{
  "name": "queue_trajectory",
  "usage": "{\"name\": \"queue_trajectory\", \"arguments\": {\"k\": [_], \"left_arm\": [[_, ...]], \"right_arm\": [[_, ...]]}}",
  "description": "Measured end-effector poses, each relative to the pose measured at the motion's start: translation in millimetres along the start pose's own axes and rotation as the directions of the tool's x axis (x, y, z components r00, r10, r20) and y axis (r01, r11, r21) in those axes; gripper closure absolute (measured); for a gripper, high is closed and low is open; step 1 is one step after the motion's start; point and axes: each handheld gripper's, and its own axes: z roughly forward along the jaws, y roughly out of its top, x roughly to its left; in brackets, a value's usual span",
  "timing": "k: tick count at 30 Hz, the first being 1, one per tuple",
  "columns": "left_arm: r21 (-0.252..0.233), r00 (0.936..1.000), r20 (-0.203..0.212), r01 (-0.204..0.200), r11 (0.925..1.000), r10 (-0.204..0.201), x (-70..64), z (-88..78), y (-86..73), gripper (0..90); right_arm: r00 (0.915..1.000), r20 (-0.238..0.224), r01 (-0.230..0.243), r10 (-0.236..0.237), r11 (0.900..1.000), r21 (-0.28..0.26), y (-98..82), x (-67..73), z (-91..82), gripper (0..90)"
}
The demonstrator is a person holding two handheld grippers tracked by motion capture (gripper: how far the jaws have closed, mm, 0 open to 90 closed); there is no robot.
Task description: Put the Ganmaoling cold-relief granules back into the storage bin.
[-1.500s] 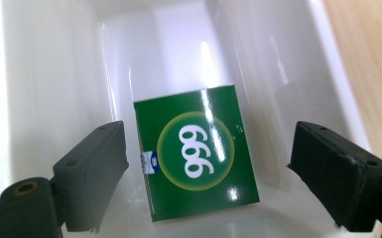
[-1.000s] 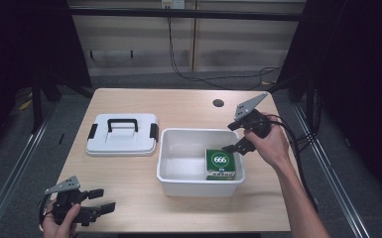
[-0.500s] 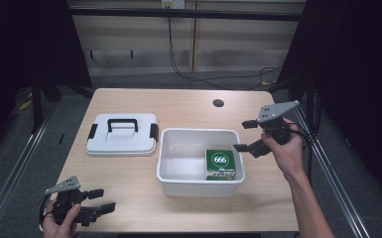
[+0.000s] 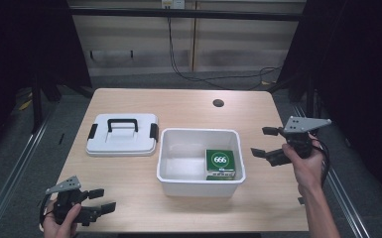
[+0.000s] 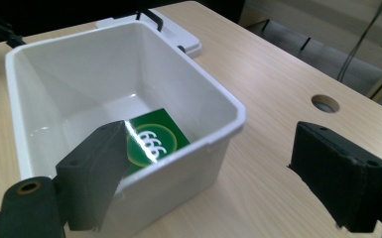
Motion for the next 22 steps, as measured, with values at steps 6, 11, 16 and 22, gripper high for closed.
{"name": "queue_trajectory", "arguments": {"k": [6, 11, 16, 22], "left_arm": [[-0.014, 0.9999, -0.008, 0.008, 0.9999, -0.008, -0.3, -1.0, -0.2, 16.8], [-0.007, 1.0000, -0.005, 0.002, 1.0000, -0.002, -0.4, -0.5, -0.2, 16.9], [-0.002, 1.0000, -0.004, 0.003, 1.0000, -0.003, -0.7, -0.9, -0.5, 16.8], [-0.002, 1.0000, -0.004, -0.006, 1.0000, 0.006, -1.7, -1.8, 0.2, 16.8]], "right_arm": [[0.9985, 0.038, -0.038, 0.038, 0.999, 0.011, -20.1, 0.3, -5.7, 13.4], [0.9963, 0.051, -0.070, 0.069, 0.997, 0.035, -40.7, 2.4, -8.1, 13.4], [0.9935, 0.070, -0.095, 0.090, 0.993, 0.074, -62.5, 5.3, -10.6, 13.2], [0.9832, 0.130, -0.139, 0.128, 0.987, 0.083, -92.1, 0.7, -15.0, 13.5]]}}
